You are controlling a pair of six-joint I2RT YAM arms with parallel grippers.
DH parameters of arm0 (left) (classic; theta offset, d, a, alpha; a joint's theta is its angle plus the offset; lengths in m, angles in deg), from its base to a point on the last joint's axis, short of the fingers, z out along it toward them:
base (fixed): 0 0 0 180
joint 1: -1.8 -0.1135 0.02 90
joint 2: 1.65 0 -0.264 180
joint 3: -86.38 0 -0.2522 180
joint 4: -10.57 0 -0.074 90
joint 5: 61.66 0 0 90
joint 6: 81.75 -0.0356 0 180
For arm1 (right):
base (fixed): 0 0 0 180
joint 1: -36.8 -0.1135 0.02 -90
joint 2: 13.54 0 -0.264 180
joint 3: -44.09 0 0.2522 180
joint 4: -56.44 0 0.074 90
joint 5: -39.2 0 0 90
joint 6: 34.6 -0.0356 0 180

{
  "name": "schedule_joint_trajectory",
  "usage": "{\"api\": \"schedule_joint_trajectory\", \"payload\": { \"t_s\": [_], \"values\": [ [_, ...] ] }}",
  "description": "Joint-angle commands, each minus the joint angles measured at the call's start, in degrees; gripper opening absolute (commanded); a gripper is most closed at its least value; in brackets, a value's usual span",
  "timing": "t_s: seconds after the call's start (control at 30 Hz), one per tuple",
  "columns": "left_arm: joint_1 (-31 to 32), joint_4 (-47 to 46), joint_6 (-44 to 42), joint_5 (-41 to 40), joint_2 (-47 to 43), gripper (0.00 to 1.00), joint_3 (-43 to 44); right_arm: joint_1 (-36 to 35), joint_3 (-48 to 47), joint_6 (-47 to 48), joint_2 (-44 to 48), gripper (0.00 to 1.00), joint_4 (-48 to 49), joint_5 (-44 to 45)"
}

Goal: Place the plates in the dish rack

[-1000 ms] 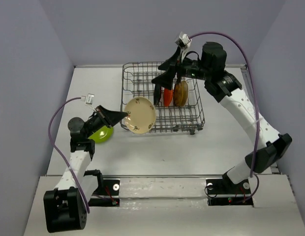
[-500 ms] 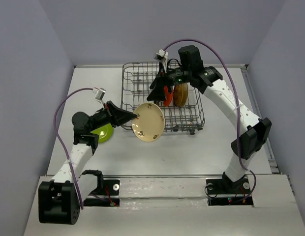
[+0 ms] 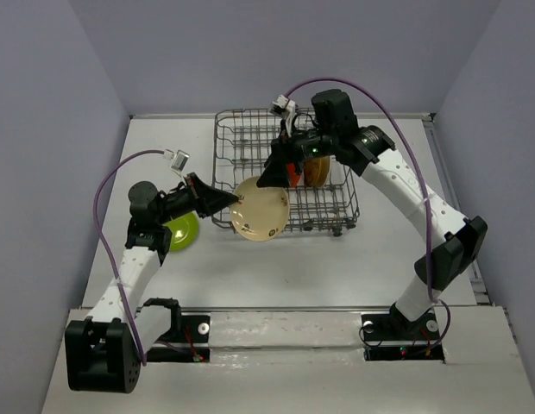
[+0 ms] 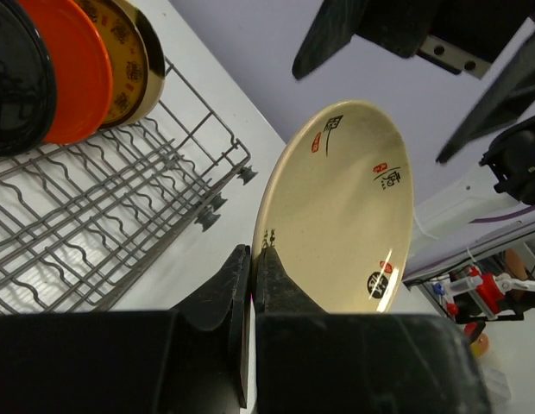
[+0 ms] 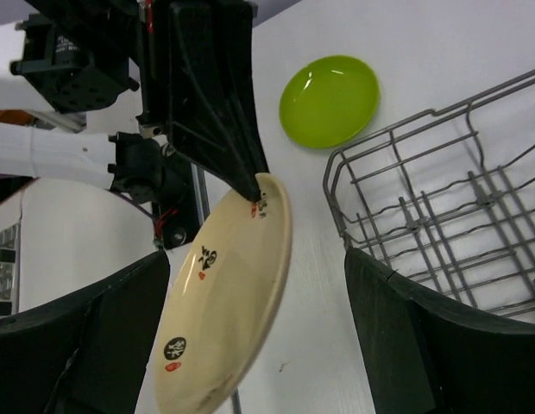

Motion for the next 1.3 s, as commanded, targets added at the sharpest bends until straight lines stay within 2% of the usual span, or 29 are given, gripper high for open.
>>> {"api": "schedule_joint_trajectory", "payload": {
  "t_s": [0.0,0.1,0.17,0.2,0.27,0.3,0.37,0.4,0.43,0.47,0.53,0.57,0.6,0.63,0.67,0.7,0.73,0.83,1.0,1.07,1.2,1.27],
  "values": [
    [-0.01,2.39,-3.58,-0.17,-0.95,0.06,3.1,-5.09,3.14,-0.98,1.19,0.87,-3.13,5.68],
    [0.08,2.39,-3.67,-0.17,-1.56,0.06,3.01,-7.02,5.34,-0.8,1.02,0.86,-3.75,11.65],
    [0.17,2.39,-3.76,-0.35,-1.92,0.06,2.92,-7.03,5.78,-1.24,0.84,0.8,-4.19,13.52],
    [0.17,2.39,-3.76,-0.43,-2.18,0.06,2.75,-7.55,5.87,-1.33,0.84,0.68,-4.28,13.34],
    [0.17,2.57,-3.76,-0.52,-2.27,0.06,2.75,-7.56,5.61,-1.95,0.84,0.56,-4.36,13.86],
    [0.17,2.66,-3.76,-0.52,-2.44,0.06,2.75,-8.08,4.91,-2.12,0.93,0.38,-4.36,14.13],
    [0.08,2.92,-3.93,-1.22,-2.88,0.06,2.75,-8.09,4.12,-3.17,0.93,0.23,-4.19,15.79],
    [0.17,3.79,-4.54,-1.57,-3.4,0.06,2.75,-8.09,3.59,-3.61,0.93,0.1,-4.28,16.67],
    [0.08,4.58,-5.07,-2.19,-3.58,0.06,3.01,-8.09,2.54,-4.57,0.76,0.07,-4.19,17.72],
    [-0.01,6.59,-5.6,-3.5,-4.11,0.13,3.18,-8.09,2.01,-5.11,0.41,0.07,-4.28,19.74],
    [-0.8,8.54,-7.18,-5.26,-4.9,0.36,3.45,-8.09,0.43,-6.51,-0.3,0.07,-4.28,23.08],
    [-1.32,9.59,-7.71,-7.36,-5.51,0.5,3.45,-8.09,-1.49,-7.91,-0.82,0.07,-4.36,27.97],
    [-2.55,11.78,-9.28,-8.34,-6.65,0.71,3.62,-8.09,-2.73,-8.71,-2.22,0.07,-4.8,30.89],
    [-3.34,13.97,-11.12,-10.09,-7.27,0.84,5.19,-8.09,-4.05,-10.37,-3.1,0.07,-5.24,34.49],
    [-3.96,21.83,-13.58,-18.11,-9.19,0.95,6.69,-8.09,-6.76,-11.17,-4.07,0.07,-5.59,40.61],
    [-3.96,25.56,-15.95,-23.15,-10.34,0.97,8.18,-8.09,-8.01,-11.96,-5.12,0.07,-5.68,43.46],
    [-5.44,28.38,-19.02,-33.38,-11.66,0.99,10.37,-8.09,-9.15,-13.71,-7.14,0.07,-5.77,46.27],
    [-5.37,35.25,-21.07,-43.56,-16.06,0.99,12.23,-8.09,-13.37,-16.79,-10.74,0.07,-4.64,59.96],
    [-4.49,35.27,-20.63,-42.27,-15.36,0.99,12.23,-8.09,-23.02,-20.22,-18.48,0.07,-4.01,76.42],
    [-2.21,36.92,-21.16,-43.4,-15.36,0.99,13.03,-8.09,-24.88,-21.89,-20.68,0.07,-4.01,84.83],
    [0.43,37.91,-22.04,-45.87,-15.27,0.99,12.78,-9.14,-26.3,-23.74,-25.34,0.07,-1.39,93.39],
    [0.43,37.03,-21.34,-43.69,-15.28,0.99,12.07,-9.14,-27.0,-23.13,-26.66,0.07,0.2,97.79]
  ]
}}
